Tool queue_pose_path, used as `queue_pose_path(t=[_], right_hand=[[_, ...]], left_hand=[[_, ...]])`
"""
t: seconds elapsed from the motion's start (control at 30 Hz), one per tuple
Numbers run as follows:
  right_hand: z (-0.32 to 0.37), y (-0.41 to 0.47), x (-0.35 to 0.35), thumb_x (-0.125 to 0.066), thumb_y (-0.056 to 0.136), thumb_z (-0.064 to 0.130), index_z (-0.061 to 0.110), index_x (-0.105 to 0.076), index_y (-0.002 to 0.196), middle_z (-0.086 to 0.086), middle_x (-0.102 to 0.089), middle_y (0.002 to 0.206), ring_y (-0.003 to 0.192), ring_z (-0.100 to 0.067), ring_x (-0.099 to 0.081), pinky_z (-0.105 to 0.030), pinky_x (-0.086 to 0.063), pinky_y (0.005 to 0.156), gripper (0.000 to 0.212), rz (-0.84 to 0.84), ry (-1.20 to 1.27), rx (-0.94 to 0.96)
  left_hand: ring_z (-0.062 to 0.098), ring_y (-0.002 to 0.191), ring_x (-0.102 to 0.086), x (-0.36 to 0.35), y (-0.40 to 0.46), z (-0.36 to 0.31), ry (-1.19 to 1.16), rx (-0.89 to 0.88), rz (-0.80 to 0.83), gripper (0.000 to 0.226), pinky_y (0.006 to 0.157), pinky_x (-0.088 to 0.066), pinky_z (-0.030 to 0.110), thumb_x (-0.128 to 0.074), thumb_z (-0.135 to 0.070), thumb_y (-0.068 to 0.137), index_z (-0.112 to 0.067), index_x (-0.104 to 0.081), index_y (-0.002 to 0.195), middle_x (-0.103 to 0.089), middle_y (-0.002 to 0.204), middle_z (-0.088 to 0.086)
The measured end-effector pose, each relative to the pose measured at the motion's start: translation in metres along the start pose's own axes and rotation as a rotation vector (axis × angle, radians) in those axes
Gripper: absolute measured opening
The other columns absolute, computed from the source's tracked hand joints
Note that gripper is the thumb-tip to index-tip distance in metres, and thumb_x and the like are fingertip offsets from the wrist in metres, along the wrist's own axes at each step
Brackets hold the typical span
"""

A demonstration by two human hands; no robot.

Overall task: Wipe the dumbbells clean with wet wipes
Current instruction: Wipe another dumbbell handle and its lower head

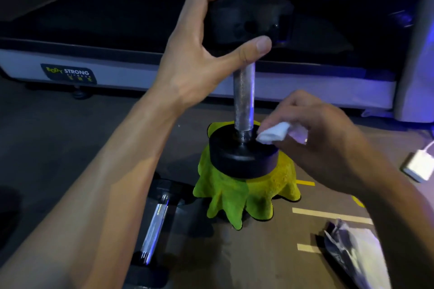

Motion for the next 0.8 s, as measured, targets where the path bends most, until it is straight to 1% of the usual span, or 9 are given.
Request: queue_pose_path(t=[0.03, 0.1, 0.17, 0.27, 0.37, 0.47, 0.57, 0.67, 0.8], right_hand=[[0.003, 0.004, -0.002, -0.072, 0.091, 0.019, 0.032, -0.076, 0.096, 0.008, -0.063, 0.1, 0.092, -0.012, -0.065, -0.036, -0.05, 0.077, 0.015, 0.076, 0.076, -0.002], [0.003, 0.014, -0.005, -0.071, 0.09, 0.028, 0.032, -0.075, 0.096, 0.007, -0.065, 0.099, 0.091, -0.01, -0.064, -0.03, -0.048, 0.077, 0.009, 0.081, 0.115, -0.023], [-0.002, 0.021, -0.012, -0.073, 0.087, 0.019, 0.03, -0.071, 0.095, 0.007, -0.064, 0.096, 0.088, -0.01, -0.061, -0.032, -0.048, 0.078, 0.014, -0.046, 0.012, -0.048], [-0.008, 0.02, -0.02, -0.07, 0.077, 0.0, 0.02, -0.063, 0.089, 0.008, -0.056, 0.09, 0.08, -0.012, -0.052, -0.032, -0.042, 0.07, 0.024, -0.291, -0.106, -0.097], [-0.003, 0.011, -0.026, -0.07, 0.07, -0.004, 0.014, -0.064, 0.088, 0.01, -0.047, 0.089, 0.082, -0.014, -0.043, -0.026, -0.03, 0.067, 0.026, -0.379, -0.2, -0.052], [0.002, 0.007, -0.034, -0.072, 0.071, 0.001, 0.018, -0.066, 0.088, 0.01, -0.049, 0.082, 0.077, -0.017, -0.045, -0.032, -0.037, 0.066, 0.025, -0.271, -0.22, -0.053], [0.006, 0.001, -0.029, -0.068, 0.089, 0.022, 0.026, -0.075, 0.094, 0.008, -0.061, 0.086, 0.078, -0.014, -0.058, -0.037, -0.048, 0.071, 0.009, -0.012, -0.143, -0.097], [0.014, 0.003, -0.025, -0.06, 0.096, 0.034, 0.041, -0.077, 0.114, 0.013, -0.065, 0.102, 0.095, -0.011, -0.062, -0.033, -0.05, 0.085, 0.026, 0.227, -0.149, -0.148], [0.003, 0.022, -0.036, -0.075, 0.092, 0.033, 0.046, -0.079, 0.095, 0.015, -0.072, 0.098, 0.092, -0.012, -0.066, -0.031, -0.054, 0.08, 0.014, 0.142, -0.137, -0.277]], left_hand=[[0.015, 0.126, -0.059, -0.001, 0.001, 0.0, -0.017, 0.009, -0.006, 0.069, 0.101, -0.057, 0.042, -0.083, -0.055, 0.084, -0.025, -0.048, 0.135, -0.056, 0.136, 0.003], [0.015, 0.126, -0.059, -0.001, 0.002, 0.001, -0.027, 0.019, -0.014, 0.07, 0.1, -0.057, 0.042, -0.083, -0.056, 0.083, -0.025, -0.048, 0.135, -0.057, 0.135, 0.003], [0.013, 0.126, -0.059, -0.002, 0.002, 0.002, -0.011, 0.023, -0.021, 0.069, 0.104, -0.054, 0.04, -0.083, -0.058, 0.082, -0.027, -0.048, 0.134, -0.058, 0.135, 0.002], [0.012, 0.125, -0.059, -0.002, 0.002, 0.001, -0.02, 0.031, -0.03, 0.07, 0.102, -0.055, 0.039, -0.083, -0.058, 0.082, -0.027, -0.049, 0.134, -0.058, 0.134, 0.001], [0.007, 0.124, -0.057, -0.003, 0.002, 0.0, -0.007, 0.036, -0.043, 0.072, 0.103, -0.053, 0.031, -0.083, -0.058, 0.082, -0.025, -0.05, 0.136, -0.058, 0.134, 0.0], [0.006, 0.123, -0.057, -0.005, 0.002, -0.002, -0.012, 0.027, -0.035, 0.07, 0.104, -0.051, 0.028, -0.083, -0.058, 0.082, -0.026, -0.05, 0.134, -0.058, 0.134, 0.0], [0.006, 0.125, -0.056, -0.008, 0.002, -0.005, -0.005, 0.017, -0.015, 0.068, 0.104, -0.049, 0.025, -0.083, -0.058, 0.082, -0.028, -0.049, 0.133, -0.057, 0.135, -0.003], [0.008, 0.125, -0.056, -0.012, 0.003, -0.01, -0.006, -0.014, -0.008, 0.068, 0.107, -0.048, 0.028, -0.083, -0.058, 0.081, -0.026, -0.05, 0.132, -0.057, 0.134, -0.003], [0.01, 0.125, -0.056, -0.018, 0.004, -0.015, -0.004, -0.041, 0.025, 0.071, 0.107, -0.05, 0.033, -0.084, -0.058, 0.079, -0.024, -0.051, 0.132, -0.056, 0.133, -0.002]])
Point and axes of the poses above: each hand's wrist, its own y-axis towards the middle knuckle, its own x-axis out of the back of the hand, z = x × y, the point moved 5 cm from there along y, towards the middle knuckle
